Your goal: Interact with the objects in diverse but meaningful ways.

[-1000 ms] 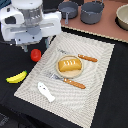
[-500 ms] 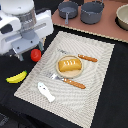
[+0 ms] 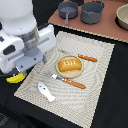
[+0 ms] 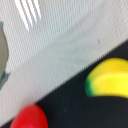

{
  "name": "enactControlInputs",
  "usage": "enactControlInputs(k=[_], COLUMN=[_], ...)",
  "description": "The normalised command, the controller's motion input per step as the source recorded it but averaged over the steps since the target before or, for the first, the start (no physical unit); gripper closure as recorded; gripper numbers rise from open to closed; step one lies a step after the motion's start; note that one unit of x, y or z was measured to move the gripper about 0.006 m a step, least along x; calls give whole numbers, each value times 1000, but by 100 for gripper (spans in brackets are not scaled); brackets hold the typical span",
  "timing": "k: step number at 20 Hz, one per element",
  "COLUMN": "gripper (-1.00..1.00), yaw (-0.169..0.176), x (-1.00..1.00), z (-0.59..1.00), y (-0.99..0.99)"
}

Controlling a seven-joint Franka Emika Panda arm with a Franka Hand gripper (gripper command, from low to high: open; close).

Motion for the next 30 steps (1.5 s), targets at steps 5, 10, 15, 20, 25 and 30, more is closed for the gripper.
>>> enactControlInputs(k=[5, 10, 15, 20, 25, 30], gripper=[-100, -100, -100, -100, -100, -100], yaw=[0, 0, 6, 13, 3, 0], x=[845, 713, 86, 76, 87, 183], z=[42, -14, -66, -132, -131, -100], y=[-489, -407, -155, -184, -271, -309])
